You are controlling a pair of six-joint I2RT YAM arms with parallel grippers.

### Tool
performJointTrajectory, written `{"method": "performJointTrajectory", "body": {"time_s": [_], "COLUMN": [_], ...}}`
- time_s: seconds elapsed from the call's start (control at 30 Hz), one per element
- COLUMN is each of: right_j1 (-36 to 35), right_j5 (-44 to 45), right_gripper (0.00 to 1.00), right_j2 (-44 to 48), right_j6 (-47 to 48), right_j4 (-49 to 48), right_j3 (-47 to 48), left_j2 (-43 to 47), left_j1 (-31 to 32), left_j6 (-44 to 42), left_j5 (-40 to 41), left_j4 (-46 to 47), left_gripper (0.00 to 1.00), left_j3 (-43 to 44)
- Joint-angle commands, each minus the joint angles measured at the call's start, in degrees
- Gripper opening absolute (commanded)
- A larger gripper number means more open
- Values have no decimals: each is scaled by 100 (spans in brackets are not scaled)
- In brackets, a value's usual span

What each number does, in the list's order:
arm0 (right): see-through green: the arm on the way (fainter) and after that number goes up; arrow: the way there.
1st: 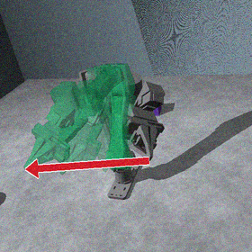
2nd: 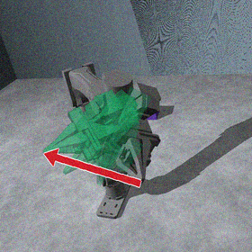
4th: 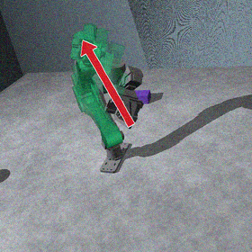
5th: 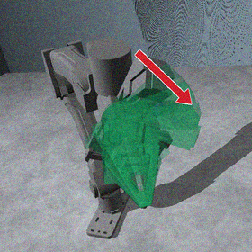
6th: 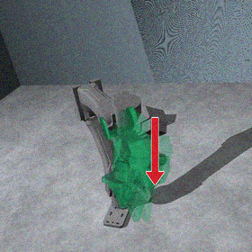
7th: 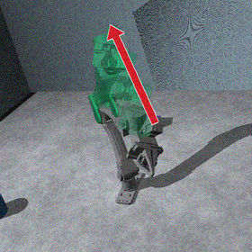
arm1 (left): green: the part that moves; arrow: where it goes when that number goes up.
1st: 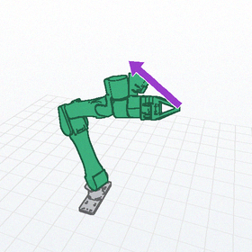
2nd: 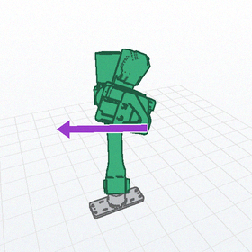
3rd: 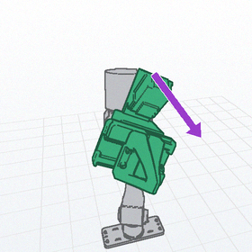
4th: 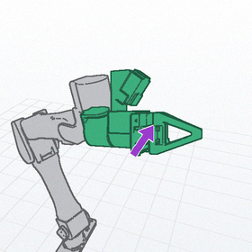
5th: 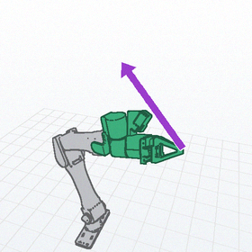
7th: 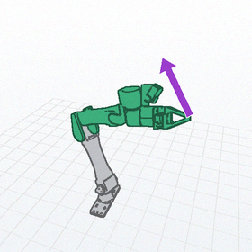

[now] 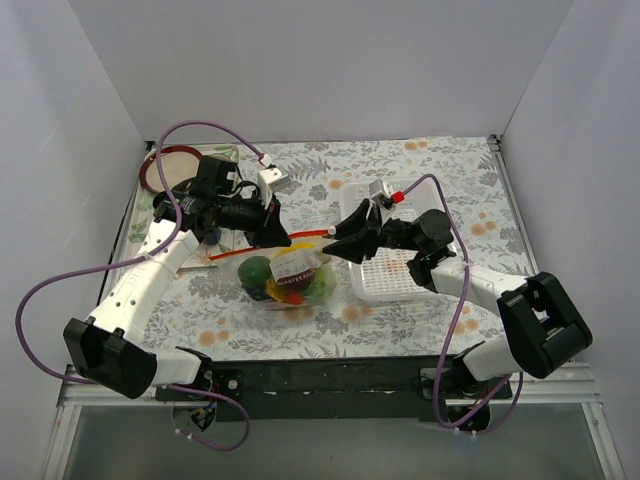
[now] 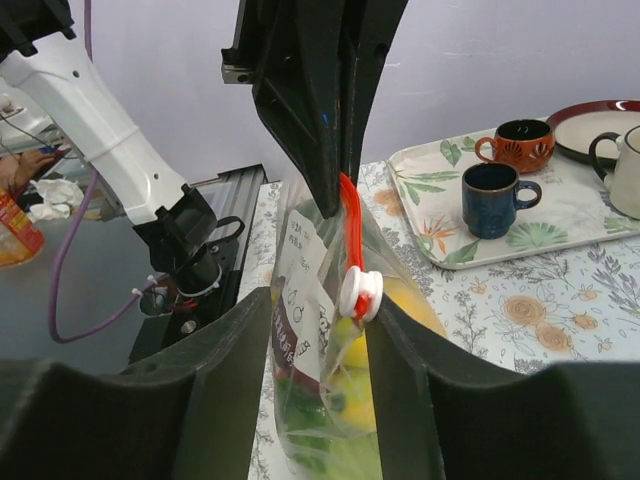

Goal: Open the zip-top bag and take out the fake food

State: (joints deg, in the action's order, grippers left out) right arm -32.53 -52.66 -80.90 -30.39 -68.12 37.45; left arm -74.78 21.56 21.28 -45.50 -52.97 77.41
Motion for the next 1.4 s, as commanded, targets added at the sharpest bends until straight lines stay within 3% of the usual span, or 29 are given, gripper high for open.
{"method": "performJointTrajectory", "body": {"time_s": [0.0,0.07,0.2,0.3,0.5,0.57,0.6,0.67,0.83,0.93,1.03,1.13,1.2,1.23,1.27,1.37], "right_j1": [-78,-78,-78,-78,-78,-78,-78,-78,-69,-60,-60,-51,-34,-34,-34,-34], "right_j5": [72,72,46,37,133,142,186,239,344,353,336,292,292,301,292,257], "right_gripper": [38,20,1,14,20,31,42,50,55,48,29,4,1,1,1,1], "right_j2": [92,75,40,39,22,22,22,22,22,-4,-39,-75,-83,-83,-66,-66], "right_j6": [332,385,359,350,385,394,394,394,411,394,341,306,280,245,244,209], "right_j4": [70,184,246,264,325,317,299,282,168,158,97,79,88,88,88,237], "right_j3": [193,192,157,157,236,219,201,192,184,219,236,228,219,219,227,385], "left_j2": [60,69,69,69,113,122,131,122,139,166,201,236,254,245,236,61], "left_j1": [41,41,41,41,50,41,41,41,41,50,50,50,50,50,50,146], "left_j6": [8,17,69,61,87,113,122,122,113,105,87,105,148,166,192,184], "left_j5": [-214,-197,-109,-74,-135,-179,-196,-249,-355,-407,-425,-443,-460,-478,-504,-715], "left_j4": [147,147,191,199,173,182,173,138,94,59,41,41,85,137,155,199], "left_gripper": [0,0,0,0,0,0,0,0,0,0,0,0,0,6,33,45], "left_j3": [292,328,424,477,468,495,495,521,521,512,486,468,468,486,512,705]}}
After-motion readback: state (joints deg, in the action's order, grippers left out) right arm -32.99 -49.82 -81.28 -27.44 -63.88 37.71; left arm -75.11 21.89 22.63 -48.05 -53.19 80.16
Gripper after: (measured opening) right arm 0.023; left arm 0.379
